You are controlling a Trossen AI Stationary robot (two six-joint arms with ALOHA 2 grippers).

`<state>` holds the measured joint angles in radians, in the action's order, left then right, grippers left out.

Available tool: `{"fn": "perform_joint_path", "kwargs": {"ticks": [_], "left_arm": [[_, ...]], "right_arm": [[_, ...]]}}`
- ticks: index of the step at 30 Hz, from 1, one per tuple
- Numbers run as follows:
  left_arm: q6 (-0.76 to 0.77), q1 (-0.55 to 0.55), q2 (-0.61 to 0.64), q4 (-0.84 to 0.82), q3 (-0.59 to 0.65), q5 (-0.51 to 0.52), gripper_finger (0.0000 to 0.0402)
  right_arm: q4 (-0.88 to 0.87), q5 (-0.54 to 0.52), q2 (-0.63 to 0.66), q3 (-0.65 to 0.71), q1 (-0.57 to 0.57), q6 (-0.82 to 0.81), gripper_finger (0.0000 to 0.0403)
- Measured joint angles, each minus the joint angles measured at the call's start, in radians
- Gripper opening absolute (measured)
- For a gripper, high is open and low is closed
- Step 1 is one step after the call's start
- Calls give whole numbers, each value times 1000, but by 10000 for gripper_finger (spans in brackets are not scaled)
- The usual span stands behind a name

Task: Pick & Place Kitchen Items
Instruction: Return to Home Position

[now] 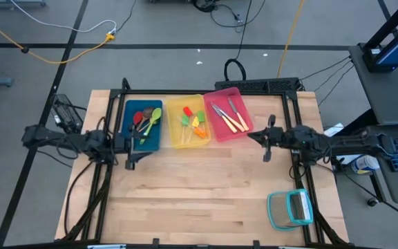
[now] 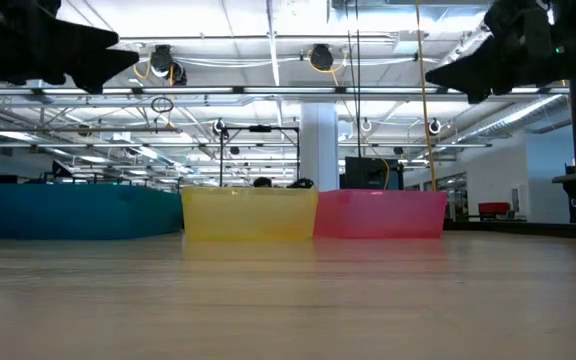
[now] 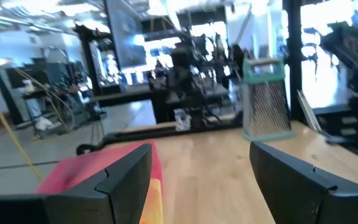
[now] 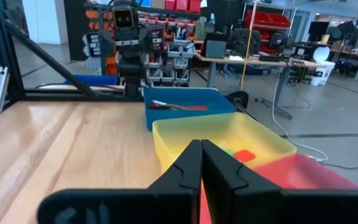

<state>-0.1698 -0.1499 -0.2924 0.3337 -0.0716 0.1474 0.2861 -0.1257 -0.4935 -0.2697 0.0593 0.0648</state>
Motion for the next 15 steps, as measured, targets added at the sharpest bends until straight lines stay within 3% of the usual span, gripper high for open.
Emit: {"fn": "perform_joint_path", "kwargs": {"ticks": [3,15], "left_arm": [[16,26,1,69,45,0,274],[-7,51,41,43,61,3,273]], "right_arm": [[1,3,46,43,0,-1,1],[-3,26,265,165,0,-27,1]]}}
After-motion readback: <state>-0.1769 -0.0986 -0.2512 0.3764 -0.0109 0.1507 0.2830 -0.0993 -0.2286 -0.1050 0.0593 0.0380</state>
